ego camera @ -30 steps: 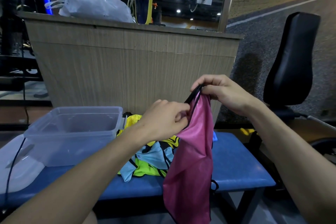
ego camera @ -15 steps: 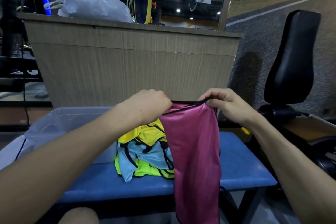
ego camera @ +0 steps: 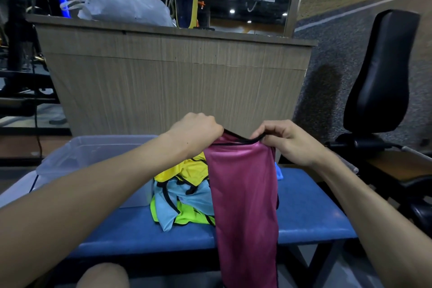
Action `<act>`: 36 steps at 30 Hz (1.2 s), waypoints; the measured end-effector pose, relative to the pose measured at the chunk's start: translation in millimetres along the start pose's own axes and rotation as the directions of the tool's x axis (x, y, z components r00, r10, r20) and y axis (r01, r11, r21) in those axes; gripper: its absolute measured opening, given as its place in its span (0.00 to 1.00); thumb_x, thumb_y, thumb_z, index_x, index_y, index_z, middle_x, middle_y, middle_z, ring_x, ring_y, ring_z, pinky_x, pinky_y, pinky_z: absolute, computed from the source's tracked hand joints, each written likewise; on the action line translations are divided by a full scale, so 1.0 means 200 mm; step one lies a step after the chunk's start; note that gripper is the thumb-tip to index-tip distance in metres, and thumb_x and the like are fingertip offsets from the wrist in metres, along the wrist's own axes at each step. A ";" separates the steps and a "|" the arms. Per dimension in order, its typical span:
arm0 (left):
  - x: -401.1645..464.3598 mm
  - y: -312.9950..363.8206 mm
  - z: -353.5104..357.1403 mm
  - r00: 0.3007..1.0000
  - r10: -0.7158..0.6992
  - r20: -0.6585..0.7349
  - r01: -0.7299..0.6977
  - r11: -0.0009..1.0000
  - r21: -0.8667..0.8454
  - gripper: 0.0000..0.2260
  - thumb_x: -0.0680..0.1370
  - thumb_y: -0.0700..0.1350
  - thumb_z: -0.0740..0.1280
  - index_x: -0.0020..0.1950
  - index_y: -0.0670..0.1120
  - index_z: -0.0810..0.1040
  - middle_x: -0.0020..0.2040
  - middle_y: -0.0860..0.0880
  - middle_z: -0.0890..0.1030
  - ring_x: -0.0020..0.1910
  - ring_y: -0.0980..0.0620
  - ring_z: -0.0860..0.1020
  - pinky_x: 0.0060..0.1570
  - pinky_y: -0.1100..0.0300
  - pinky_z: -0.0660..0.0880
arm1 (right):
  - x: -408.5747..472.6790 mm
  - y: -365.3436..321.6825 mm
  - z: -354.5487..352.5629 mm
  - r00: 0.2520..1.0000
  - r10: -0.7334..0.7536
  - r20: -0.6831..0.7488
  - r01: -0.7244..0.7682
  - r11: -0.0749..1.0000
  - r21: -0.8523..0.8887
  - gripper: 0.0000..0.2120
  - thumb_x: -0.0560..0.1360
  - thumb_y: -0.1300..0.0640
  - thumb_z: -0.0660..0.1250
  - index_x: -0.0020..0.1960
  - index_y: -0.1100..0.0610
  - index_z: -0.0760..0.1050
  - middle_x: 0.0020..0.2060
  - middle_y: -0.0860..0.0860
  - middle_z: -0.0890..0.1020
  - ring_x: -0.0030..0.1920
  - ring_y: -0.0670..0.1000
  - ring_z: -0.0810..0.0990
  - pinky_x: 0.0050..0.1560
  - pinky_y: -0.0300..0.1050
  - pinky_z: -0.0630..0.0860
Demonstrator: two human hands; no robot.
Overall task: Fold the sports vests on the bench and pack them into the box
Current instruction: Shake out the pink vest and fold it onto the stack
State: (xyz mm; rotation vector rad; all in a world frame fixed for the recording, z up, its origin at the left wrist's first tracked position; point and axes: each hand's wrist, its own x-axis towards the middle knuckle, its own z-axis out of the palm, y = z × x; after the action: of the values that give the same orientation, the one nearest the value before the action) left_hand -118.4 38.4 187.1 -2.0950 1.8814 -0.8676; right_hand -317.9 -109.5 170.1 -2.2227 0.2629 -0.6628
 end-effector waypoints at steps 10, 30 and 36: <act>-0.14 -0.09 0.09 0.984 0.144 -0.103 -0.169 0.592 -0.788 0.06 0.83 0.51 0.65 0.48 0.52 0.71 0.34 0.51 0.77 0.32 0.53 0.72 0.35 0.56 0.70 | 0.01 0.10 -0.05 0.970 0.066 -0.233 -0.049 0.996 0.080 0.13 0.80 0.73 0.59 0.50 0.64 0.81 0.38 0.45 0.84 0.36 0.38 0.78 0.37 0.29 0.72; -0.09 -0.12 0.10 0.993 0.104 0.050 -0.079 0.928 -0.365 0.13 0.83 0.60 0.61 0.45 0.53 0.72 0.48 0.54 0.69 0.51 0.53 0.65 0.46 0.54 0.71 | 0.05 0.01 -0.01 0.984 0.083 -0.156 -0.064 0.991 0.121 0.14 0.80 0.72 0.57 0.49 0.63 0.81 0.33 0.43 0.83 0.31 0.38 0.79 0.31 0.28 0.70; -0.03 -0.15 0.03 0.978 0.211 -0.003 -0.181 0.831 -0.526 0.17 0.82 0.59 0.64 0.38 0.52 0.68 0.39 0.52 0.73 0.38 0.53 0.72 0.39 0.55 0.69 | 0.06 -0.03 -0.02 0.984 0.060 -0.170 -0.018 0.970 0.241 0.17 0.78 0.74 0.54 0.46 0.64 0.80 0.32 0.47 0.83 0.31 0.41 0.79 0.34 0.31 0.72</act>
State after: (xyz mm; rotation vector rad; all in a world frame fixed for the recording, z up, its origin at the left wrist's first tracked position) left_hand -89.5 48.4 195.4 -2.1004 2.4608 -0.2527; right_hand -310.4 -112.9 182.0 -1.9275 0.2992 -0.8268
